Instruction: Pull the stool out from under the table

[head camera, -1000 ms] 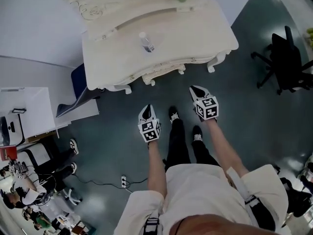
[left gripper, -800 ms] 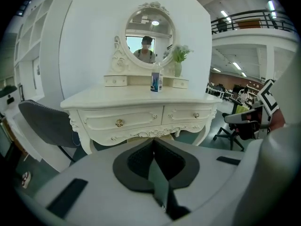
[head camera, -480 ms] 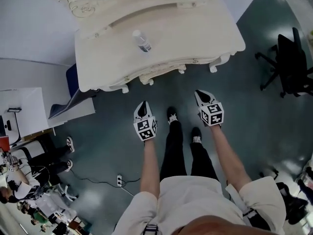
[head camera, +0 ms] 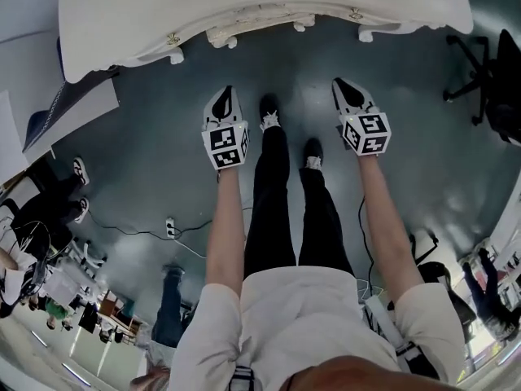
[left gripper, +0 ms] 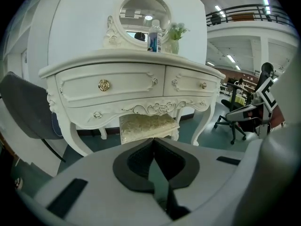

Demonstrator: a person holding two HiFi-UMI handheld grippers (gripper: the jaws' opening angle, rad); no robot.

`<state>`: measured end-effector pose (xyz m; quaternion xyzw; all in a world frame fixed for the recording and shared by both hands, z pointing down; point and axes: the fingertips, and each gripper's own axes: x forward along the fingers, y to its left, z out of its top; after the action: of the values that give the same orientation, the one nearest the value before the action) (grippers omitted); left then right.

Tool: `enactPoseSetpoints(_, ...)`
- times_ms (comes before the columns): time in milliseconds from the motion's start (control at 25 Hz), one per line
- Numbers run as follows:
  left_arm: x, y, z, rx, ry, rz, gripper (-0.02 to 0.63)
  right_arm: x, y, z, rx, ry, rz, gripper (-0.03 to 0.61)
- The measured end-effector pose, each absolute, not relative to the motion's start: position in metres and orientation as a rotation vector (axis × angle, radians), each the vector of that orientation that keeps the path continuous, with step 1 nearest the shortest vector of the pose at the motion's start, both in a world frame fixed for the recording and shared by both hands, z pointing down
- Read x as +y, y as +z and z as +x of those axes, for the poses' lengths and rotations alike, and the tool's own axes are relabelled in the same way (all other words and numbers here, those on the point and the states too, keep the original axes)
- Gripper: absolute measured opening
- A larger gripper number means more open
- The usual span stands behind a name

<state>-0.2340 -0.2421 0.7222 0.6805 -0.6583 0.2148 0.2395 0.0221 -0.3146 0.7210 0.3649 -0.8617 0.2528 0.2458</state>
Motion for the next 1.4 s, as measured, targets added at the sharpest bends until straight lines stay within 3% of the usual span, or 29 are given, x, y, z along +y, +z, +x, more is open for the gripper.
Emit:
enactPoseSetpoints(440,-0.283,0.779,-0.272,-1.860,0.617,1.845,0.015,-0.373,0.775,-0.004,-2.339,0.615,1.014,0.047)
enactPoseSetpoints(880,-0.306,0.845,-0.266,-1.916,0.557,1.846,0.017,-0.418,0.849,0.007,-2.426,0.491,0.896,0.052)
enactPoseSetpoints(1000,-0.315,0.869,-0.281,-1.925,0.550,1.819,0.018,-0.429,0.869,0.000,-2.429,0.487,0.864,0.143)
enactPoseSetpoints(1080,-0.321,0.883,-0.287,-1.927,0.549,1.810,0.022,-0.434,0.882,-0.005,-2.429,0.447,0.812,0.156)
enactPoseSetpoints(1400,-0.348,0.910,-0.300,-1.870,0.634,1.920,0.168,-0.470,0.913,-0.028,-2.444,0.361,0.714,0.222)
